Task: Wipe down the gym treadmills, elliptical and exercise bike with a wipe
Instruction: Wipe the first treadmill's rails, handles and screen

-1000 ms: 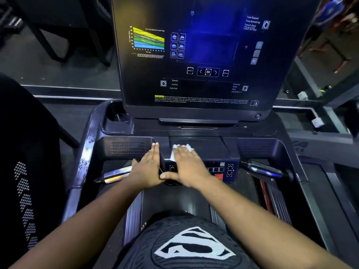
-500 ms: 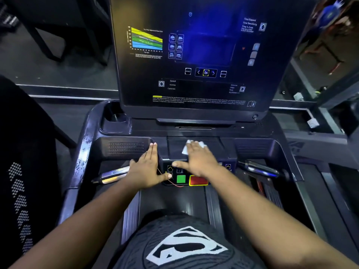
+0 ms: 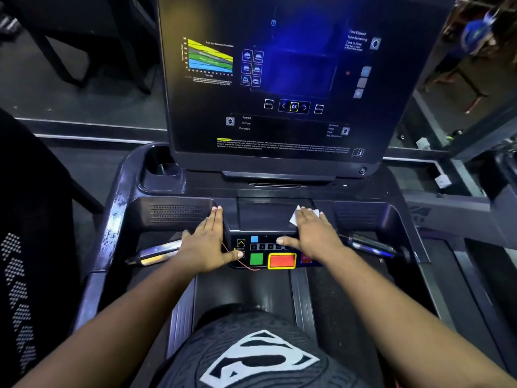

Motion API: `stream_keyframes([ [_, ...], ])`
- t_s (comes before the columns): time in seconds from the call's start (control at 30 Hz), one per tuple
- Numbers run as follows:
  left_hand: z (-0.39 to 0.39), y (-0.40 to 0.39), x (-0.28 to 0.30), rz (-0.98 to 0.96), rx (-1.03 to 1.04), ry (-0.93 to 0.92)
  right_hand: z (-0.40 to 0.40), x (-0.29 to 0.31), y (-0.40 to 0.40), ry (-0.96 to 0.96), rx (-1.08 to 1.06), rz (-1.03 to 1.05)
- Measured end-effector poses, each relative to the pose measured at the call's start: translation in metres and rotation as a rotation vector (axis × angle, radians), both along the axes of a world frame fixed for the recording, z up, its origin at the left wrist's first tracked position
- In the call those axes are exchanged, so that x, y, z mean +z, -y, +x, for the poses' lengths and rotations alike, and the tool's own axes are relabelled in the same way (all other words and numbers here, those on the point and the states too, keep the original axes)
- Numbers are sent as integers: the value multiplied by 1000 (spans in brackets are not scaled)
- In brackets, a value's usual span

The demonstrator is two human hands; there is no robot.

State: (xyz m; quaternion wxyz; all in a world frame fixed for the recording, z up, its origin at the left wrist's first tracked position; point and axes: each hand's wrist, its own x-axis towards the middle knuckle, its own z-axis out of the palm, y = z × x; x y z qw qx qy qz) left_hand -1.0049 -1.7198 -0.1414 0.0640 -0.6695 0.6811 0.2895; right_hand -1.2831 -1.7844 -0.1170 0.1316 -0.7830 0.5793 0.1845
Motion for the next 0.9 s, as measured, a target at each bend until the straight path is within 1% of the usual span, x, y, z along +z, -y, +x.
stream_keyframes([
  [0.13, 0, 0, -1, -1, 6, -1, 21, -5, -38, 61, 57, -118],
  [0.17, -1, 0, -1, -6, 7, 1, 19, -4, -43, 45, 46, -131],
  [0.3, 0, -1, -2, -20, 11, -13, -13, 4, -49, -122, -75, -192],
  [0.37, 0, 0, -2, -27, 9, -16, -25, 8, -38, -140, -116, -139],
  [0.53, -2, 1, -4, -38, 15, -11, -33, 10, 17, 71, -233, 88],
  [0.6, -1, 0, -5, -48, 19, -9, -31, 9, 33, 94, -254, 144],
  [0.67, -1, 0, -5, -56, 22, -8, -31, 9, 35, 92, -246, 156],
  [0.73, -2, 0, -6, -62, 23, -5, -35, 8, 23, 104, -218, 107],
  [0.83, -3, -1, -6, -64, 22, 3, -33, -1, -9, 101, -169, -60],
  [0.9, -3, -1, -6, -65, 23, 0, -16, -12, -31, 118, -125, -173],
])
